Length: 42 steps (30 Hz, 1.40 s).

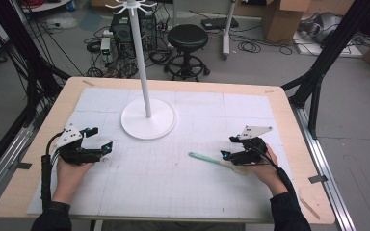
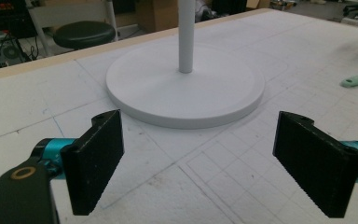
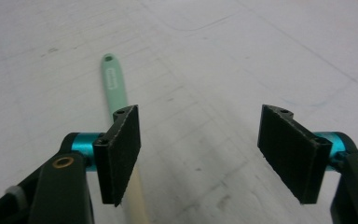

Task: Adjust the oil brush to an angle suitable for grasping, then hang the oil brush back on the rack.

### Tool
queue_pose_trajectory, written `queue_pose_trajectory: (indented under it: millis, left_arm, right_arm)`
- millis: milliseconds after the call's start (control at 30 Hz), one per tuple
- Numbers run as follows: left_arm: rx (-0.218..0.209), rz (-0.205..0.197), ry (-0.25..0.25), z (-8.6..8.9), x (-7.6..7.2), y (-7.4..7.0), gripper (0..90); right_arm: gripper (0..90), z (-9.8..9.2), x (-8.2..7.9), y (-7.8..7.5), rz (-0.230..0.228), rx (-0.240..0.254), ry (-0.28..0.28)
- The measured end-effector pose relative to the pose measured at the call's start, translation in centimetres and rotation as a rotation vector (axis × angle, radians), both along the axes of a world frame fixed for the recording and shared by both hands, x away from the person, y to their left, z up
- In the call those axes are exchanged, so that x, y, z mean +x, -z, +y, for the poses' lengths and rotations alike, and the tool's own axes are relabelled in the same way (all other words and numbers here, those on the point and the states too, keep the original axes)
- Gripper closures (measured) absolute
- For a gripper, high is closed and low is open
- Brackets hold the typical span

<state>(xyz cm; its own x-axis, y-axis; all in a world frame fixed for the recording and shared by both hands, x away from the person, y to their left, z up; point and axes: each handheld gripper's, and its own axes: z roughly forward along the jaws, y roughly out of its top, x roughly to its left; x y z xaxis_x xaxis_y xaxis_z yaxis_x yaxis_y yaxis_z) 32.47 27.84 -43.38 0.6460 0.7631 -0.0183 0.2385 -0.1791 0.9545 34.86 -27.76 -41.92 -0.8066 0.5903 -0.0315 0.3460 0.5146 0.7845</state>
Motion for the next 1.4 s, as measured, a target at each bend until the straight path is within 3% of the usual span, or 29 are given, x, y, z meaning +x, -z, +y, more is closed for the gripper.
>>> queue_pose_trajectory:
  millis: [67,333,667,933,1167,1400]
  left_arm:
    - [-0.004,0.0,0.001,0.1,0.2,0.2,16.7]
    - [0.004,0.0,-0.002,0.2,0.1,0.1,16.7]
    - [0.001,-0.009,0.002,0.2,0.0,-0.1,16.7]
    - [-0.002,-0.004,0.008,0.2,0.1,0.0,16.7]
    - [0.004,-0.005,0.005,0.1,0.0,-0.1,16.8]
    - [0.012,-0.002,0.009,0.1,-0.2,-0.2,16.8]
  right_arm:
    - [25.5,-0.9,-0.1,-0.1,-0.009,0.045,0.032]
    - [18.0,-1.6,0.0,0.0,-0.048,0.061,0.122]
    - [16.3,-1.6,-0.3,-0.2,-0.052,0.076,0.115]
    - [16.3,-1.5,-0.3,-0.1,-0.039,0.087,0.081]
    - [20.0,-0.5,-0.5,0.2,-0.025,0.025,-0.014]
    - [25.8,0.2,-0.4,0.5,0.009,-0.004,-0.083]
